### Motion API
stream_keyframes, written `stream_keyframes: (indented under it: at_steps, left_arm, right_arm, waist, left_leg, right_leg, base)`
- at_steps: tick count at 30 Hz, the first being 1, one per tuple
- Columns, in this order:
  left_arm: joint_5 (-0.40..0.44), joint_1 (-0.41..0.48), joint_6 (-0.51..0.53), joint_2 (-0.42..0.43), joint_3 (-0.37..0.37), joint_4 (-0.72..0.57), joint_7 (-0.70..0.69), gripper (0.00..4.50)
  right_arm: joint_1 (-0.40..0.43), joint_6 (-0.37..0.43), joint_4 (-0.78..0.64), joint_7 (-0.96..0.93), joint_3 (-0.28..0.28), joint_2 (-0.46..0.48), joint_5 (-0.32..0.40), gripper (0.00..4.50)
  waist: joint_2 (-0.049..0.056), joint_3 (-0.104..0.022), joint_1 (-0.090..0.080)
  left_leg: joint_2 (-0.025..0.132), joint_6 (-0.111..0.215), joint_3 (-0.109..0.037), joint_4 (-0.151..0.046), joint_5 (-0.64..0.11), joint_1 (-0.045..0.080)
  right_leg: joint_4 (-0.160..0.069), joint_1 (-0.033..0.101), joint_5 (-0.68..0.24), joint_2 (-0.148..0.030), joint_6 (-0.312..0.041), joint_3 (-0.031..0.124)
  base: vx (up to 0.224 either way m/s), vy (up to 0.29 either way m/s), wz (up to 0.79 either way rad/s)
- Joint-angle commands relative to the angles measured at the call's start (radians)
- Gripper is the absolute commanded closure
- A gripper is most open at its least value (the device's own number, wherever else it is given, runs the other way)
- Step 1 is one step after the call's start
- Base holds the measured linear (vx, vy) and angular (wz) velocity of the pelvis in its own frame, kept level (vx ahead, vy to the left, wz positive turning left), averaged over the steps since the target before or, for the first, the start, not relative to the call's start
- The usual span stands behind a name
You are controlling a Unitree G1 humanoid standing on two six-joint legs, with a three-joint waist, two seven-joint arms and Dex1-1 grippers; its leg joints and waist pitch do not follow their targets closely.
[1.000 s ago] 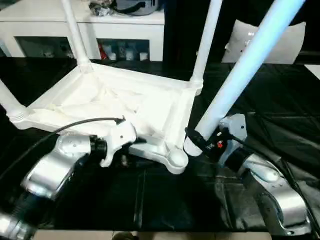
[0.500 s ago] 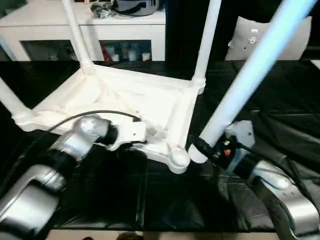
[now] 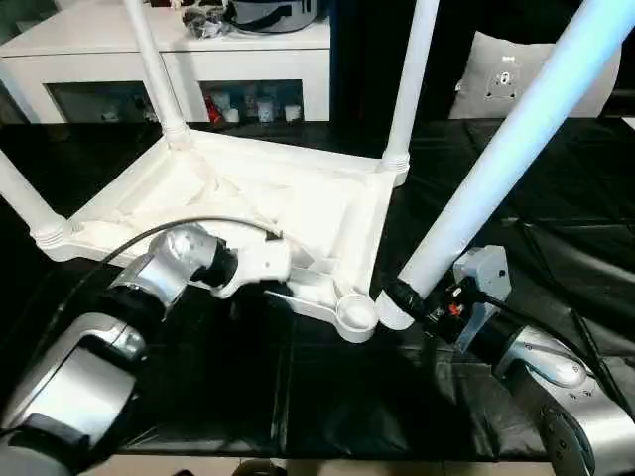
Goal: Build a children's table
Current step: Rotate table base, then insert table leg to table base
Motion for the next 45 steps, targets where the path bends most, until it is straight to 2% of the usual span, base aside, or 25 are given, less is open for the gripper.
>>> stream_keyframes:
  at_steps: [1, 4, 8, 10, 12, 14, 15, 17, 18, 19, 20, 21, 22, 24, 25, 26, 28, 31, 36, 38, 40, 41, 42, 44, 45]
  left_arm:
    - [0.01, -0.003, 0.086, 0.022, -0.014, -0.024, -0.055, 3.95]
    - [0.051, 0.023, 0.116, 0.045, -0.04, -0.044, -0.044, 4.05]
    - [0.037, 0.051, 0.222, 0.002, 0.042, -0.056, 0.146, 4.32]
    - [0.002, 0.088, 0.343, -0.015, 0.087, -0.138, 0.203, 4.34]
    - [-0.01, 0.141, 0.443, -0.024, 0.113, -0.247, 0.25, 4.34]
    - [0.008, 0.204, 0.51, -0.032, 0.126, -0.359, 0.309, 4.35]
    - [0.01, 0.209, 0.515, -0.033, 0.129, -0.368, 0.314, 4.36]
    - [0.017, 0.233, 0.519, -0.041, 0.137, -0.409, 0.342, 4.39]
    - [0.02, 0.267, 0.512, -0.048, 0.143, -0.47, 0.361, 4.43]
    - [0.021, 0.277, 0.501, -0.049, 0.142, -0.487, 0.362, 4.49]
    - [0.022, 0.301, 0.492, -0.048, 0.14, -0.536, 0.366, 4.49]
    - [0.017, 0.319, 0.473, -0.042, 0.132, -0.569, 0.353, 4.49]
    - [0.013, 0.33, 0.463, -0.037, 0.127, -0.589, 0.343, 4.49]
    - [0.004, 0.366, 0.45, -0.016, 0.11, -0.648, 0.308, 4.5]
    - [0.008, 0.39, 0.38, 0.017, 0.08, -0.674, 0.258, 4.5]
    - [0.01, 0.392, 0.376, 0.021, 0.077, -0.675, 0.255, 4.5]
    - [0.045, 0.411, 0.331, 0.065, 0.045, -0.68, 0.232, 4.5]
    - [0.048, 0.42, 0.351, 0.07, 0.052, -0.686, 0.236, 4.5]
    - [0.015, 0.427, 0.394, 0.063, 0.073, -0.694, 0.231, 4.5]
    - [0.015, 0.423, 0.374, 0.068, 0.068, -0.678, 0.227, 4.5]
    - [0.013, 0.42, 0.362, 0.067, 0.069, -0.67, 0.231, 4.5]
    - [0.004, 0.417, 0.361, 0.063, 0.075, -0.668, 0.234, 4.5]
    - [-0.019, 0.415, 0.358, 0.051, 0.091, -0.666, 0.236, 4.5]
    - [-0.027, 0.415, 0.356, 0.046, 0.095, -0.666, 0.232, 4.5]
    - [-0.031, 0.415, 0.358, 0.042, 0.097, -0.669, 0.231, 4.5]
  right_arm:
    - [-0.014, 0.007, -0.027, 0.015, 0.011, -0.012, 0.011, 2.61]
    - [-0.028, 0.006, -0.02, 0.019, 0.016, -0.014, 0.009, 2.61]
    - [-0.049, 0.006, -0.007, 0.02, 0.015, -0.011, 0.009, 2.61]
    - [-0.058, 0.01, -0.002, 0.009, 0.012, -0.001, 0.01, 2.61]
    - [-0.065, 0.018, 0.002, -0.012, 0.01, 0.015, 0.01, 2.61]
    - [-0.072, 0.028, 0.007, -0.038, 0.01, 0.034, 0.008, 2.61]
    - [-0.073, 0.028, 0.007, -0.039, 0.011, 0.035, 0.007, 2.61]
    - [-0.079, 0.027, 0.011, -0.049, 0.014, 0.043, 0.003, 2.61]
    - [-0.091, 0.032, 0.02, -0.069, 0.012, 0.057, -0.001, 2.61]
    - [-0.095, 0.034, 0.024, -0.076, 0.01, 0.061, -0.002, 2.61]
    - [-0.105, 0.039, 0.03, -0.089, 0.006, 0.07, -0.005, 2.61]
    - [-0.112, 0.052, 0.033, -0.098, 0.001, 0.074, -0.001, 2.61]
    - [-0.117, 0.061, 0.035, -0.103, -0.003, 0.077, 0.002, 2.61]
    - [-0.13, 0.084, 0.037, -0.11, 0.0, 0.071, -0.004, 2.61]
    - [-0.142, 0.093, 0.043, -0.114, -0.001, 0.066, -0.007, 2.61]
    - [-0.144, 0.096, 0.044, -0.114, -0.002, 0.066, -0.006, 2.61]
    - [-0.17, 0.118, 0.062, -0.115, -0.005, 0.054, -0.006, 2.61]
    - [-0.185, 0.15, 0.07, -0.11, 0.01, 0.035, -0.017, 2.61]
    - [-0.228, 0.127, 0.127, -0.064, 0.059, 0.01, -0.053, 2.61]
    - [-0.247, 0.111, 0.153, -0.024, 0.079, 0.006, -0.05, 2.61]
    - [-0.256, 0.113, 0.159, -0.01, 0.072, 0.018, -0.024, 2.61]
    - [-0.266, 0.124, 0.164, -0.001, 0.067, 0.025, -0.003, 2.61]
    - [-0.282, 0.128, 0.18, 0.033, 0.076, 0.031, 0.021, 2.61]
    - [-0.286, 0.116, 0.193, 0.042, 0.08, 0.034, 0.019, 2.61]
    - [-0.291, 0.113, 0.208, 0.051, 0.083, 0.038, 0.017, 2.61]
  waist:
    - [-0.007, -0.059, 0.005]
    - [-0.01, -0.058, -0.001]
    - [-0.012, -0.056, -0.007]
    - [-0.017, -0.05, -0.008]
    - [-0.015, -0.049, -0.017]
    - [-0.015, -0.049, -0.025]
    - [-0.026, -0.05, -0.027]
    - [-0.021, -0.05, -0.029]
    - [-0.04, -0.048, -0.033]
    - [-0.031, -0.046, -0.033]
    - [-0.035, -0.047, -0.033]
    - [-0.032, -0.05, -0.033]
    - [-0.036, -0.05, -0.035]
    - [-0.033, -0.057, -0.03]
    - [-0.036, -0.06, -0.028]
    - [-0.035, -0.063, -0.026]
    - [-0.037, -0.063, -0.025]
    - [-0.037, -0.059, -0.018]
    - [-0.039, -0.056, -0.016]
    - [-0.04, -0.057, -0.017]
    - [-0.039, -0.06, -0.015]
    - [-0.035, -0.061, -0.014]
    - [-0.038, -0.062, -0.014]
    - [-0.034, -0.063, -0.013]
    - [-0.036, -0.064, -0.013]
  left_leg:
    - [0.065, 0.004, -0.021, -0.069, -0.137, 0.013]
    - [0.064, 0.013, -0.021, -0.07, -0.125, 0.009]
    - [0.063, 0.019, -0.018, -0.069, -0.126, 0.01]
    - [0.065, 0.017, -0.018, -0.072, -0.156, 0.012]
    - [0.063, 0.013, -0.02, -0.076, -0.145, 0.005]
    - [0.066, 0.016, -0.02, -0.078, -0.149, 0.005]
    - [0.063, 0.027, -0.018, -0.075, -0.131, 0.006]
    - [0.059, 0.031, -0.014, -0.071, -0.122, 0.005]
    - [0.058, 0.032, -0.011, -0.073, -0.121, 0.003]
    - [0.057, 0.031, -0.013, -0.075, -0.129, 0.004]
    - [0.059, 0.031, -0.012, -0.075, -0.133, 0.006]
    - [0.062, 0.029, -0.014, -0.075, -0.117, 0.006]
    - [0.062, 0.031, -0.013, -0.076, -0.112, 0.005]
    - [0.063, 0.034, -0.014, -0.072, -0.087, 0.005]
    - [0.063, 0.042, -0.015, -0.071, -0.052, 0.001]
    - [0.062, 0.046, -0.015, -0.069, -0.039, 0.0]
    - [0.06, 0.058, -0.01, -0.065, -0.035, 0.002]
    - [0.06, 0.041, -0.008, -0.068, -0.064, 0.005]
    - [0.062, 0.01, -0.009, -0.072, -0.1, 0.005]
    - [0.06, 0.011, -0.007, -0.069, -0.096, 0.005]
    - [0.06, 0.021, -0.008, -0.067, -0.08, 0.003]
    - [0.061, 0.022, -0.009, -0.067, -0.074, 0.004]
    - [0.06, 0.025, -0.008, -0.066, -0.07, 0.003]
    - [0.062, 0.027, -0.009, -0.065, -0.067, 0.004]
    - [0.062, 0.028, -0.008, -0.065, -0.066, 0.005]
  right_leg:
    - [-0.075, 0.032, 0.069, -0.119, -0.231, 0.049]
    - [-0.079, 0.035, 0.056, -0.118, -0.217, 0.049]
    - [-0.081, 0.034, 0.045, -0.117, -0.223, 0.047]
    - [-0.086, 0.033, -0.033, -0.12, -0.234, 0.046]
    - [-0.087, 0.037, -0.078, -0.118, -0.224, 0.045]
    - [-0.087, 0.033, -0.076, -0.117, -0.224, 0.045]
    - [-0.088, 0.033, -0.069, -0.117, -0.223, 0.045]
    - [-0.094, 0.031, -0.073, -0.113, -0.214, 0.048]
    - [-0.095, 0.031, -0.073, -0.109, -0.206, 0.046]
    - [-0.096, 0.028, -0.106, -0.111, -0.198, 0.045]
    - [-0.099, 0.027, -0.121, -0.112, -0.193, 0.046]
    - [-0.094, 0.025, -0.091, -0.111, -0.19, 0.048]
    - [-0.093, 0.025, -0.075, -0.108, -0.189, 0.048]
    - [-0.084, 0.026, 0.002, -0.106, -0.187, 0.047]
    - [-0.076, 0.028, 0.079, -0.105, -0.186, 0.045]
    - [-0.073, 0.027, 0.114, -0.104, -0.182, 0.045]
    - [-0.068, 0.023, 0.189, -0.102, -0.183, 0.042]
    - [-0.071, 0.022, 0.139, -0.101, -0.178, 0.042]
    - [-0.078, 0.022, 0.047, -0.106, -0.177, 0.043]
    - [-0.078, 0.023, 0.053, -0.105, -0.179, 0.045]
    - [-0.073, 0.024, 0.089, -0.105, -0.178, 0.045]
    - [-0.072, 0.024, 0.099, -0.106, -0.179, 0.045]
    - [-0.069, 0.025, 0.122, -0.105, -0.183, 0.044]
    - [-0.067, 0.024, 0.138, -0.104, -0.189, 0.042]
    - [-0.067, 0.024, 0.148, -0.105, -0.196, 0.042]
  base:
    - [0.0, 0.0, 0.0]
    - [0.0, 0.0, 0.0]
    - [0.0, 0.0, 0.0]
    - [0.0, 0.0, 0.0]
    - [0.0, 0.0, 0.0]
    - [0.0, 0.0, 0.0]
    - [0.0, 0.0, 0.0]
    - [0.0, 0.0, 0.0]
    - [0.0, 0.0, 0.0]
    - [0.0, 0.0, 0.0]
    - [0.0, 0.0, 0.0]
    - [0.0, 0.0, 0.0]
    - [0.0, 0.0, 0.0]
    - [0.0, 0.0, 0.0]
    - [0.0, 0.0, 0.0]
    - [0.0, 0.0, 0.0]
    - [0.0, 0.0, 0.0]
    - [0.0, 0.0, 0.0]
    - [0.0, 0.0, 0.0]
    - [0.0, 0.0, 0.0]
    - [0.0, 0.0, 0.0]
    - [0.0, 0.0, 0.0]
    - [0.0, 0.0, 0.0]
    - [0.0, 0.0, 0.0]
    - [0.0, 0.0, 0.0]
